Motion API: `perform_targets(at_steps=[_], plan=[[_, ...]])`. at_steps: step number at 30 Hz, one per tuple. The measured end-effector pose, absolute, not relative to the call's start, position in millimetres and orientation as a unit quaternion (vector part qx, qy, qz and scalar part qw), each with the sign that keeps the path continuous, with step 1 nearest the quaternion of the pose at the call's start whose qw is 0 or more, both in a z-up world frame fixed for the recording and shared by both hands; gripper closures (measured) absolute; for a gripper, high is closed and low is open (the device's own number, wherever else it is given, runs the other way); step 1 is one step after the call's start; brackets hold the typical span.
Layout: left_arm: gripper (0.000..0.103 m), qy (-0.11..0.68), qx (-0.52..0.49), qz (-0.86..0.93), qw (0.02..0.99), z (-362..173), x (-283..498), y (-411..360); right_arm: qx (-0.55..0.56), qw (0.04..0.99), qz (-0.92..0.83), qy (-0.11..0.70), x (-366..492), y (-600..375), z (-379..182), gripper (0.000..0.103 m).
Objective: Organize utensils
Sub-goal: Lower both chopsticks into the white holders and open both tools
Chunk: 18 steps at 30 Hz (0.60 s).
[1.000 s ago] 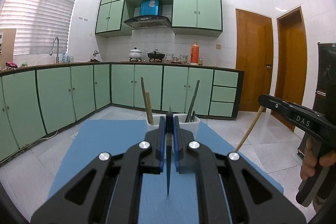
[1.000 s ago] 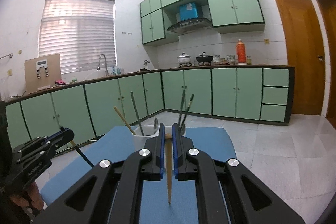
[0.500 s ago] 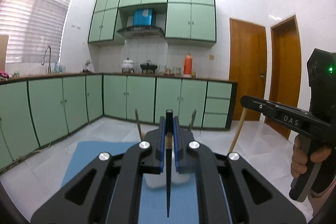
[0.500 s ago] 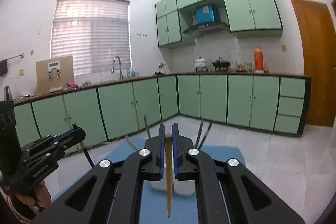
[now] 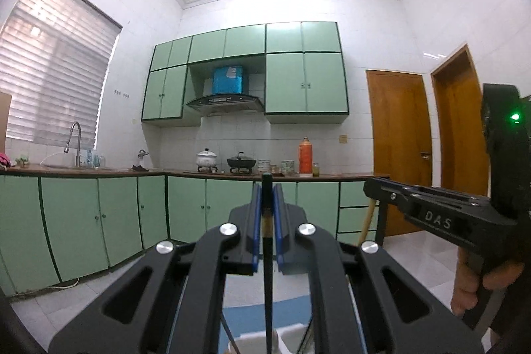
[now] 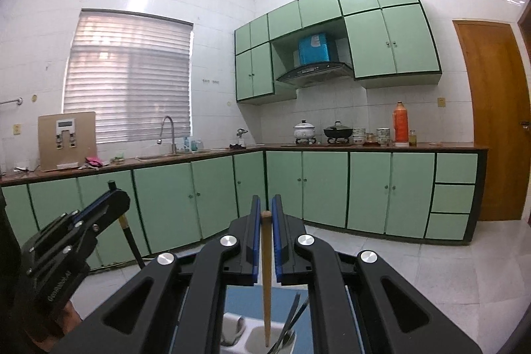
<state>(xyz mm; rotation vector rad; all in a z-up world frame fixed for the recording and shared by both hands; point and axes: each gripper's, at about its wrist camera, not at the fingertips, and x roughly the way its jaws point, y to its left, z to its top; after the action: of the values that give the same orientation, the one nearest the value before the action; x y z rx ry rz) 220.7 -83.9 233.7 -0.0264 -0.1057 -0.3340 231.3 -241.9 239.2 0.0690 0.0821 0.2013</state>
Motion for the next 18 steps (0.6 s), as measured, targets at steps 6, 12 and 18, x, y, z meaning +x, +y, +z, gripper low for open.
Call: perform_targets(at_steps=[6, 12, 18], plan=[[0.097, -0.023, -0.022, -0.15, 0.988, 201, 279, -95, 0.05, 0.991, 0.101, 0.067, 276, -244, 204, 0.096], [0.097, 0.007, -0.024, -0.145, 0.989, 172, 310, -94, 0.054, 0.988, 0.104, 0.098, 299, -242, 170, 0.096], [0.097, 0.032, -0.018, -0.144, 0.989, 152, 323, -90, 0.059, 0.985, 0.106, 0.121, 309, -241, 147, 0.096]])
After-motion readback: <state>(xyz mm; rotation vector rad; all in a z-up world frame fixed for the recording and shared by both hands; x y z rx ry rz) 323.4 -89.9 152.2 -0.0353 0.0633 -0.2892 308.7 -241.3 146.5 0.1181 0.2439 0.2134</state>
